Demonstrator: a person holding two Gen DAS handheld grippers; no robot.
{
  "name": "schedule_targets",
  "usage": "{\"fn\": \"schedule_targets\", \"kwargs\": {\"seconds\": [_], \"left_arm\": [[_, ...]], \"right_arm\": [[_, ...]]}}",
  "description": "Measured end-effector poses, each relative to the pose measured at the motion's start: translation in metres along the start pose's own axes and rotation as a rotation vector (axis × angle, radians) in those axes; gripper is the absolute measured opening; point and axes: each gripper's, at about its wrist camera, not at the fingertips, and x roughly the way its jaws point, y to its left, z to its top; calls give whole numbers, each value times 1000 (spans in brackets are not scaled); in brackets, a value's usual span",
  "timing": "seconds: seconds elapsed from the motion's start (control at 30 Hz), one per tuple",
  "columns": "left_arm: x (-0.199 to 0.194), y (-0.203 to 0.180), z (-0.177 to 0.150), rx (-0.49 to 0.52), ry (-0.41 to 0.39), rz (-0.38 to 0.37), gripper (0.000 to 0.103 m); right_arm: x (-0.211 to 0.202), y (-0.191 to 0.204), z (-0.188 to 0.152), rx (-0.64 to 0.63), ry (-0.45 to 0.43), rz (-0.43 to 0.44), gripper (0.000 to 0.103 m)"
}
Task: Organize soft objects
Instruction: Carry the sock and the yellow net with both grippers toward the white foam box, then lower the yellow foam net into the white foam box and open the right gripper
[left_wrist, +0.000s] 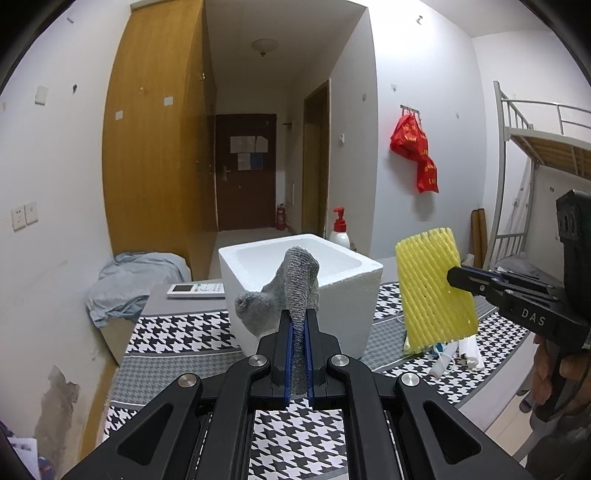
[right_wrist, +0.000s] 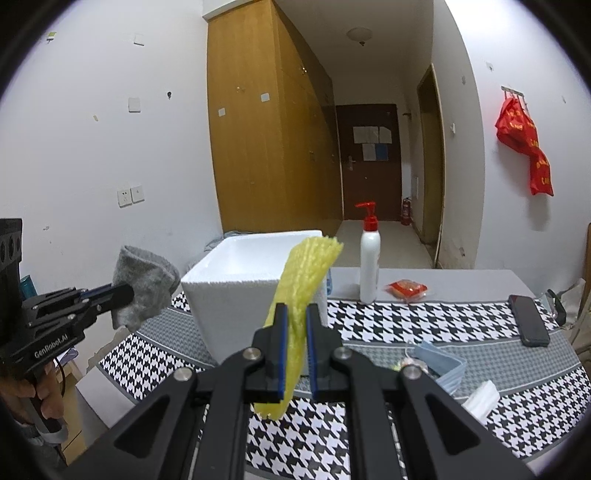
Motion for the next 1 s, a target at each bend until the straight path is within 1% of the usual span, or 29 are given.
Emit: {"fn": "schedule_targets", "kwargs": {"seconds": [0.13,0.37,0.67,0.8,1.0], "left_arm": [[-3,2,4,-3,-13,7,6],[-6,8,5,-24,-31,44,6],[-4,23,-5,-68,-11,123,6],[-3,27,-6,-81,-4,149,6],[-2,36,-9,-99,3,185,6]], "right_arm": [[5,3,9,-6,-5,13,12],[10,5,25,-41,-14,38,12],[32,12,47,-89,-17,89,12],[43,15,57,-93,-17,126,12],[59,19,71,-105,-19,145,12]]}}
